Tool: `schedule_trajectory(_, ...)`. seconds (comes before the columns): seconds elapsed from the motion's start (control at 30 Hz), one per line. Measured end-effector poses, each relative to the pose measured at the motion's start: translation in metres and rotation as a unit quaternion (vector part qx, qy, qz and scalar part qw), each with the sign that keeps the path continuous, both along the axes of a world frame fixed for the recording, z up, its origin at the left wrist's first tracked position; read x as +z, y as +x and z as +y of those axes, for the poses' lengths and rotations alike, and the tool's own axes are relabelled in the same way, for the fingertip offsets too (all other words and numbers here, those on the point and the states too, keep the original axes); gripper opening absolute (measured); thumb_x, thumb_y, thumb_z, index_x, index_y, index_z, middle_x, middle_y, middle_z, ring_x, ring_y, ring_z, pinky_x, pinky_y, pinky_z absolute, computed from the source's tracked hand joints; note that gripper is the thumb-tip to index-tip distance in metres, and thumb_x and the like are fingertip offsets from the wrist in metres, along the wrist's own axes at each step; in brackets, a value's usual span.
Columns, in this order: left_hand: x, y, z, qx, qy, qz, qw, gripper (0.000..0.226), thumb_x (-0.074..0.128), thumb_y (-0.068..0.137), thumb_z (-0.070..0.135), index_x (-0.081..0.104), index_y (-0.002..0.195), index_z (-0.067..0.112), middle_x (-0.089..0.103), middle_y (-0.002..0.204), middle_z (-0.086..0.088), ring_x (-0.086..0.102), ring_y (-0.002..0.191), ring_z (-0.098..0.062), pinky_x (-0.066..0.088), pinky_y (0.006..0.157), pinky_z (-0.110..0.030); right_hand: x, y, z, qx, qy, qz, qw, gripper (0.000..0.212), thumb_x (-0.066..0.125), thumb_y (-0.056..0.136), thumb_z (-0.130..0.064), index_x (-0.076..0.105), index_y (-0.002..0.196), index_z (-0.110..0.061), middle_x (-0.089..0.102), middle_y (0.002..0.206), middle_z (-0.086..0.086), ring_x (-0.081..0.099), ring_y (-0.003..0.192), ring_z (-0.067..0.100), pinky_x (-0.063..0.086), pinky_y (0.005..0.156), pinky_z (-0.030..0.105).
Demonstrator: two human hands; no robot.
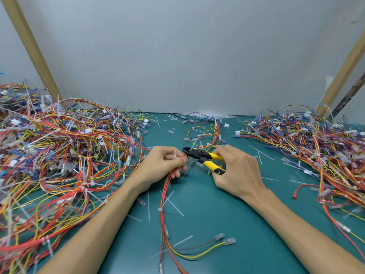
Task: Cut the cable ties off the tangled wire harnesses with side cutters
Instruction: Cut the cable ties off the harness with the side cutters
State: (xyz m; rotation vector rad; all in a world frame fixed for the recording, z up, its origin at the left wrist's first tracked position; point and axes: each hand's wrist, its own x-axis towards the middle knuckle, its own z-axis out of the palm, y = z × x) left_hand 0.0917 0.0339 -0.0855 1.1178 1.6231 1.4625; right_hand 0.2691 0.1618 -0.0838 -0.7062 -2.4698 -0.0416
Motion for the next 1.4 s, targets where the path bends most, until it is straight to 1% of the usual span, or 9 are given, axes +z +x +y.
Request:
schedule_trajectory(0.1,0.000,-0.001,0.000,-0.002,0.003,0.005,1.000,0.009,0.065,0.091,0.008,0.066,0.084,0.003,0.070,0.068,-0.007,0.054,0.045,-0.010,0.045,0.046,-0.018,-0.002,-0.001,-0.001,-0.018,0.010,-0.007,1.000,0.018,0.064,0.063,-0.038,0.064,0.077,-0.027,0.057,0.064,-0.005,0.057,0.065,0.022,0.028,0.052,0.025)
schedule_trajectory(0.2,-0.001,0.000,-0.001,0.001,0.003,0.001,1.000,0.009,0.065,0.091,0.007,0.065,0.082,0.003,0.070,0.068,-0.007,0.054,0.045,-0.010,0.044,0.046,-0.018,-0.003,-0.001,0.000,0.002,0.021,-0.009,1.000,0.025,0.071,0.066,-0.033,0.066,0.088,-0.023,0.061,0.073,-0.006,0.056,0.071,0.024,0.033,0.058,0.027)
schedule_trajectory(0.37,0.002,0.001,-0.002,0.002,-0.002,-0.001,1.000,0.009,0.065,0.091,0.008,0.066,0.083,0.005,0.070,0.069,-0.008,0.054,0.046,-0.010,0.044,0.047,-0.018,0.001,-0.002,-0.002,-0.004,0.038,-0.021,0.999,0.022,0.061,0.065,-0.037,0.055,0.075,-0.018,0.053,0.068,-0.003,0.050,0.066,0.025,0.032,0.064,0.034)
schedule_trajectory(0.5,0.002,0.001,-0.001,0.004,0.001,0.004,1.000,0.009,0.065,0.091,0.008,0.065,0.083,0.005,0.070,0.068,-0.006,0.054,0.045,-0.009,0.044,0.046,-0.017,-0.002,-0.003,0.001,0.001,0.038,-0.026,0.999,0.023,0.064,0.069,-0.035,0.060,0.085,-0.019,0.059,0.076,-0.004,0.052,0.073,0.025,0.032,0.068,0.034)
schedule_trajectory(0.63,0.001,0.003,-0.002,0.009,-0.002,0.006,1.000,0.009,0.064,0.092,0.007,0.065,0.083,0.004,0.070,0.067,-0.006,0.054,0.045,-0.009,0.044,0.046,-0.017,-0.002,-0.004,-0.001,-0.004,0.027,-0.040,0.999,0.020,0.057,0.066,-0.036,0.054,0.073,-0.018,0.054,0.064,-0.003,0.050,0.064,0.026,0.031,0.066,0.035)
schedule_trajectory(0.77,0.003,0.003,-0.003,0.012,-0.012,-0.001,1.000,0.009,0.065,0.091,0.007,0.065,0.083,0.003,0.070,0.069,-0.009,0.054,0.046,-0.011,0.045,0.047,-0.018,-0.002,-0.003,-0.002,-0.003,0.027,-0.035,0.999,0.021,0.058,0.068,-0.038,0.056,0.079,-0.020,0.055,0.068,-0.005,0.049,0.067,0.024,0.032,0.067,0.034)
schedule_trajectory(0.97,0.003,0.003,-0.001,0.029,-0.026,0.026,0.999,0.011,0.064,0.092,0.006,0.064,0.081,0.002,0.070,0.066,-0.008,0.055,0.044,-0.011,0.045,0.045,-0.019,-0.004,-0.005,0.000,-0.008,0.016,-0.025,1.000,0.020,0.057,0.066,-0.039,0.053,0.071,-0.020,0.052,0.061,-0.006,0.044,0.063,0.024,0.036,0.067,0.036)
schedule_trajectory(1.13,0.000,0.012,0.005,0.084,-0.052,0.115,0.988,0.019,0.060,0.088,0.000,0.062,0.070,0.003,0.067,0.056,-0.007,0.060,0.041,-0.017,0.046,0.042,-0.021,-0.005,-0.002,-0.001,-0.012,0.039,0.014,0.999,0.031,0.076,0.060,-0.034,0.058,0.084,-0.022,0.055,0.072,-0.008,0.047,0.068,0.022,0.031,0.062,0.032)
schedule_trajectory(1.4,0.000,0.010,0.007,0.088,-0.058,0.107,0.989,0.020,0.060,0.091,0.003,0.063,0.071,0.004,0.070,0.059,-0.009,0.065,0.047,-0.021,0.049,0.047,-0.021,-0.002,0.001,-0.004,-0.010,0.060,0.049,0.997,0.037,0.079,0.058,-0.032,0.059,0.089,-0.024,0.055,0.078,-0.010,0.050,0.074,0.017,0.022,0.049,0.024)
